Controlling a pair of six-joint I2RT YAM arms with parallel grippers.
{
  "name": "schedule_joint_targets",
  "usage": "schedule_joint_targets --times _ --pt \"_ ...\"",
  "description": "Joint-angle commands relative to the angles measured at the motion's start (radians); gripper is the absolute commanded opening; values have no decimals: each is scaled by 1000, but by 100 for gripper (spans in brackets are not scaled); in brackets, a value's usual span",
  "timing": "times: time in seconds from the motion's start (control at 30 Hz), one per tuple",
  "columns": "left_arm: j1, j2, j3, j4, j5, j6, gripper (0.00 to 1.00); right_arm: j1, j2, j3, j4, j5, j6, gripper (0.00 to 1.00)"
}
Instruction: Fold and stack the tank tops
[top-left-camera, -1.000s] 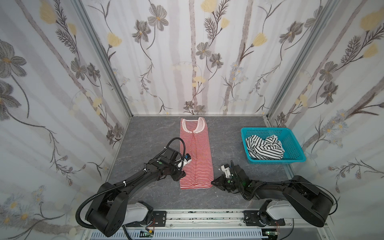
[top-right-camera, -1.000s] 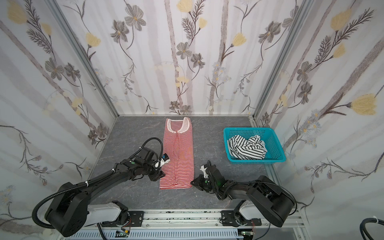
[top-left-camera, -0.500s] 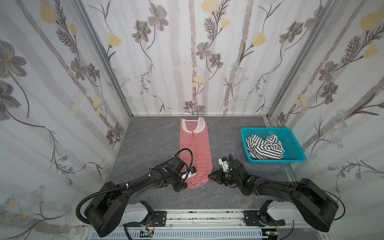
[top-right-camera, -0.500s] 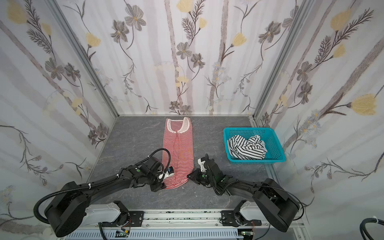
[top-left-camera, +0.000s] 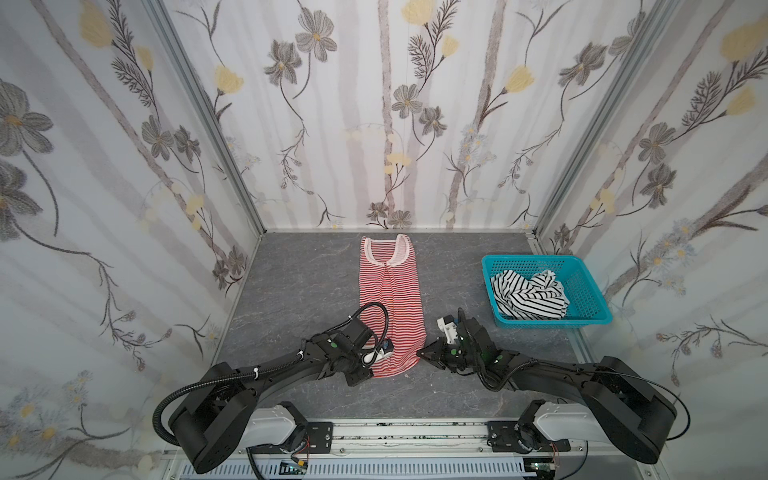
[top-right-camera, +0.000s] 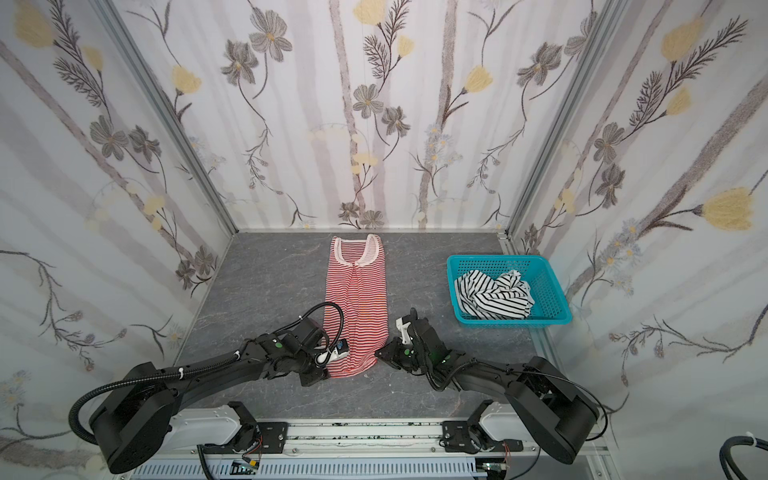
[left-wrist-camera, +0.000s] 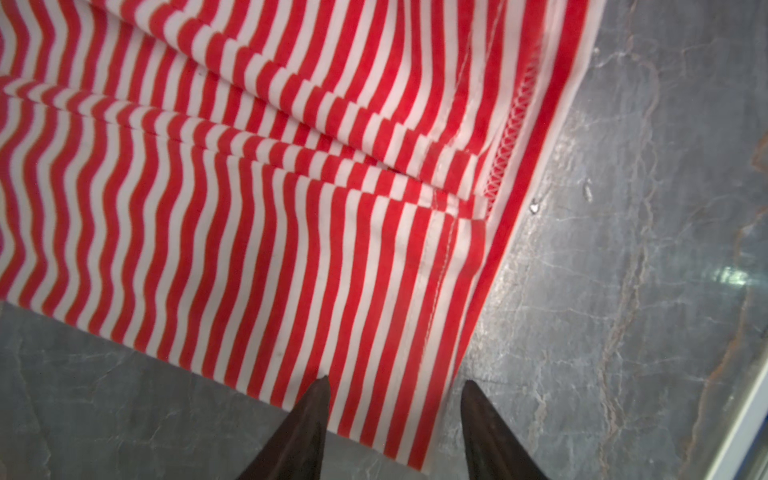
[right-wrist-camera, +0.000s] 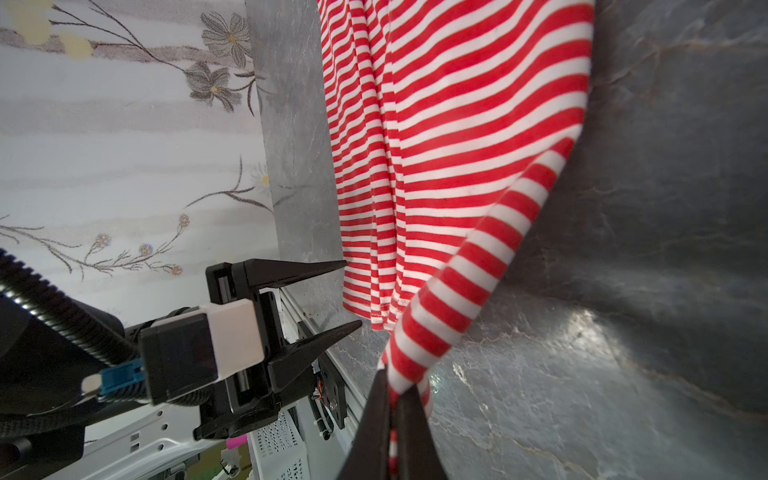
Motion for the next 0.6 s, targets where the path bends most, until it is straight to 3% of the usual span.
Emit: schedule_joint_targets --times 0.0,0.13,0.37,0.57 --pt "-6 1 -16 13 -34 20 50 -3 -1 -1 40 -4 -1 0" --pt "-26 -4 -45 8 -49 30 44 -9 0 -3 40 -8 0 0" --pt "-63 17 -57 10 -42 30 45 -18 3 0 40 -17 -3 0" --pt "-69 39 -53 7 -59 46 16 -23 -9 -8 35 -15 -3 0"
